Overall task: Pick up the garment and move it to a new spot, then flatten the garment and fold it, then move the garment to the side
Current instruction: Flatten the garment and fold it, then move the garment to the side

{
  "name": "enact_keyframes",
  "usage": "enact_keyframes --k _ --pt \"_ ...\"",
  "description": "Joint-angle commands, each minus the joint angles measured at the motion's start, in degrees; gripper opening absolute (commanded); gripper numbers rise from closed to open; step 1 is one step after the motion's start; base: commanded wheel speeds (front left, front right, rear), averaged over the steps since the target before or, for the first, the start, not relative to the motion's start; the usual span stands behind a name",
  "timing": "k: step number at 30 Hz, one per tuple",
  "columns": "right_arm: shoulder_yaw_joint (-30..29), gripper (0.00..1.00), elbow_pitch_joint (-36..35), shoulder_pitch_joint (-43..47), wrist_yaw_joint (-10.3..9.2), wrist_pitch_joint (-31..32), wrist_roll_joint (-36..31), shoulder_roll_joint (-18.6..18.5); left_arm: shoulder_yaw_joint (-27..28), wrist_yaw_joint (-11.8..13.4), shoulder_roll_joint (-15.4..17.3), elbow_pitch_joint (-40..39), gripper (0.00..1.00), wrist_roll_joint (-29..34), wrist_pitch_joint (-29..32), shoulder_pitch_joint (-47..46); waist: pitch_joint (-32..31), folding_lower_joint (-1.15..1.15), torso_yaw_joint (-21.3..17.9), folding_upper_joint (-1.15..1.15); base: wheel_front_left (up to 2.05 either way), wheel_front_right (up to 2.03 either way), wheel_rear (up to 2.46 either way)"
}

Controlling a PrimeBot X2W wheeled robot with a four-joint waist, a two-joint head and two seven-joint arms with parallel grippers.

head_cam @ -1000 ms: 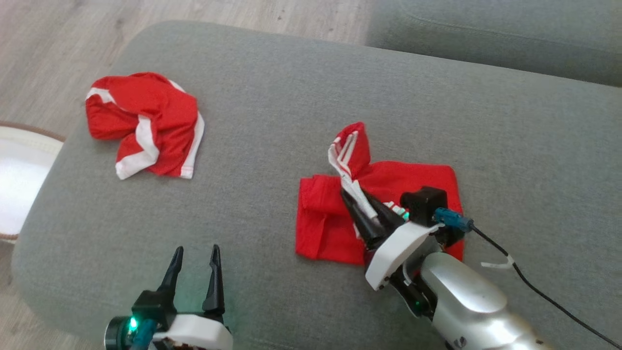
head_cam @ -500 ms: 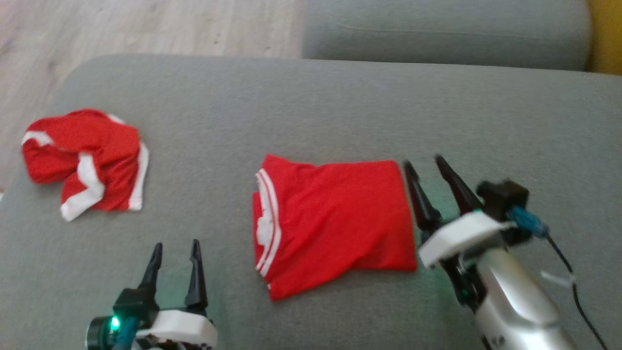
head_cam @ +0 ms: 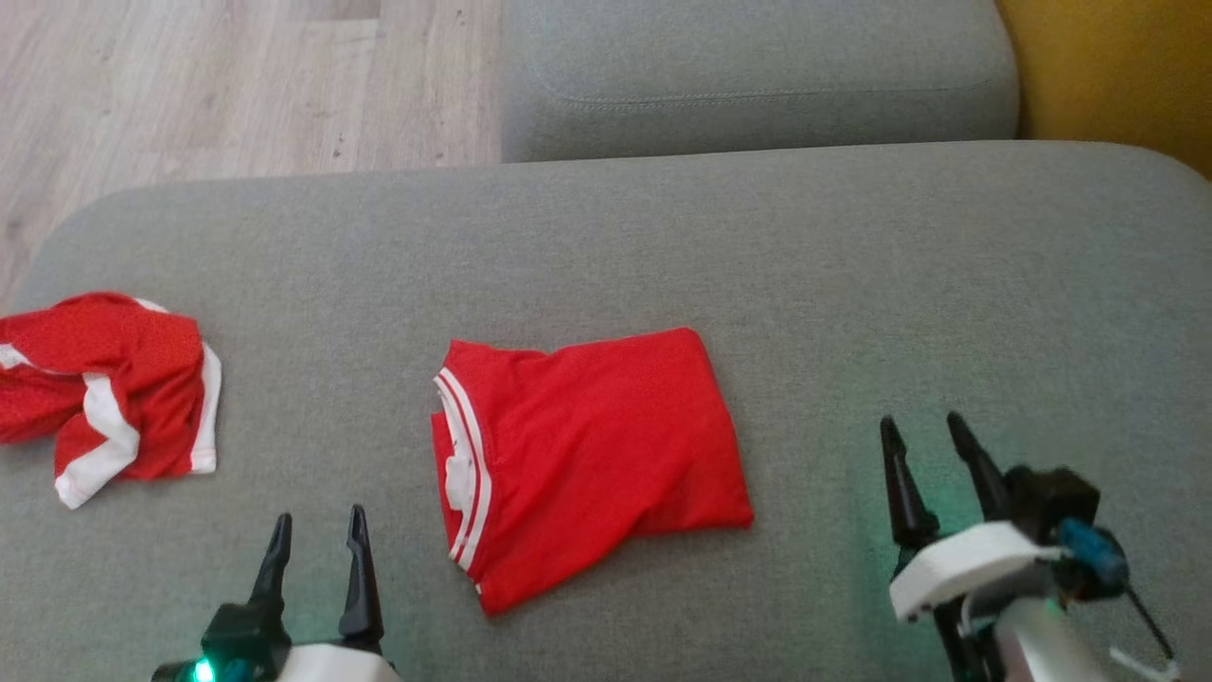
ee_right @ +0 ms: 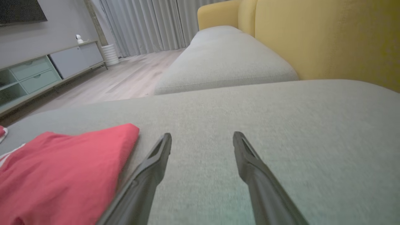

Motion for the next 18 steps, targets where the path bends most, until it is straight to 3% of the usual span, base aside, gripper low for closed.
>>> enact_keyframes --k 1,10,18 --pt "1.20 1.00 -1.77 -1.03 -0.04 -0.68 -0.51 0.59 2.41 0.48 0.37 -2.05 1.00 0.28 -0.29 -1.27 -0.18 0.00 -0.15 0.00 0.00 0.00 0.00" --pt "2.91 1.00 -1.02 -0.25 -0.04 -0.69 1.13 0.63 1.88 0.38 0.37 -2.30 1.00 0.42 -0.29 -0.87 -0.31 0.00 0.65 0.00 0.00 0.00 0.00" --pt "14.10 1.00 8.13 -7.53 -0.04 0.20 8.98 0.64 -0.20 0.25 0.37 -1.51 1.00 -0.30 -0.29 -1.85 0.95 0.00 3.97 0.00 0.00 0.00 0.00"
